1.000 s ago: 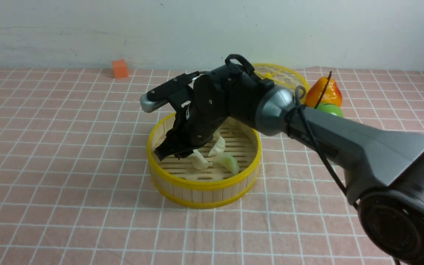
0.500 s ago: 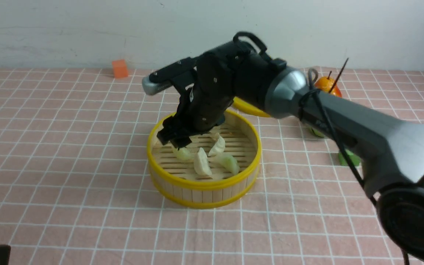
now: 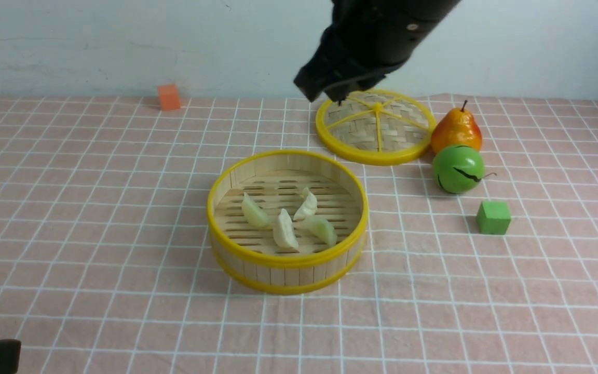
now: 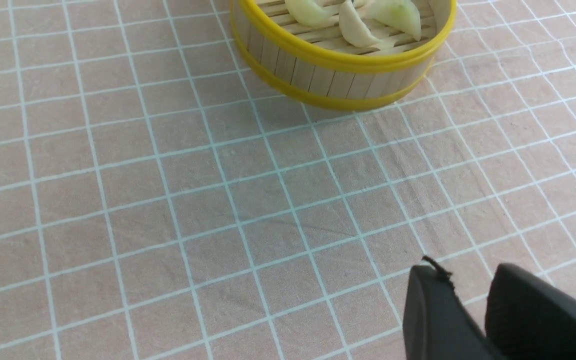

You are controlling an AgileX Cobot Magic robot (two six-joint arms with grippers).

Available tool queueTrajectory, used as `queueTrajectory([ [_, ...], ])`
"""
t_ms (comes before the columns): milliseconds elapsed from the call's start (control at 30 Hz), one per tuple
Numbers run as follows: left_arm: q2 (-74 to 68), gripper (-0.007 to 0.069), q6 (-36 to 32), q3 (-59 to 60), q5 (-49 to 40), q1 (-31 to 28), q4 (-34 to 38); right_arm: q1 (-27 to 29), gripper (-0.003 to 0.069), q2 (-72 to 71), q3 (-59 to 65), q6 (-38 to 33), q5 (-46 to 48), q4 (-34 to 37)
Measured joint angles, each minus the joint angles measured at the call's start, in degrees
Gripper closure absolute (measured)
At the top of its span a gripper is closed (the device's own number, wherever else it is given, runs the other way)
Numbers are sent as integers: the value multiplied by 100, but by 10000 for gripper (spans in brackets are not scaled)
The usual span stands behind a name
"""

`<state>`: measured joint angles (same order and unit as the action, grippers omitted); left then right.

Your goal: Put the dumplings into the steamer on the table with the pink tablecloth.

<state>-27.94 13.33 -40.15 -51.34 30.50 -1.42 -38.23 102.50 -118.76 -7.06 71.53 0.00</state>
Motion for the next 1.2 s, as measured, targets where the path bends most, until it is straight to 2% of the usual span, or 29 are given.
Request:
queueTrajectory([
  [67, 0, 460, 0, 0, 0, 0, 0, 0, 679, -796, 1036, -20, -112, 143],
  [100, 0, 460, 0, 0, 0, 0, 0, 0, 679, -860, 1120, -20, -174, 154],
  [200, 0, 454, 0, 0, 0, 0, 0, 0, 679, -1954, 2529, 3, -1112, 310],
  [333, 0, 450, 0, 0, 0, 0, 0, 0, 679, -3355, 4193, 203, -2806, 373],
  [533, 0, 449, 0, 0, 0, 0, 0, 0, 676, -4802, 5736, 367, -4311, 368],
  [833, 0, 441, 0, 0, 0, 0, 0, 0, 671, -5962, 6708, 367, -4598, 363],
  [1200, 0, 425, 0, 0, 0, 0, 0, 0, 664, -6061, 6827, 367, -4555, 59],
])
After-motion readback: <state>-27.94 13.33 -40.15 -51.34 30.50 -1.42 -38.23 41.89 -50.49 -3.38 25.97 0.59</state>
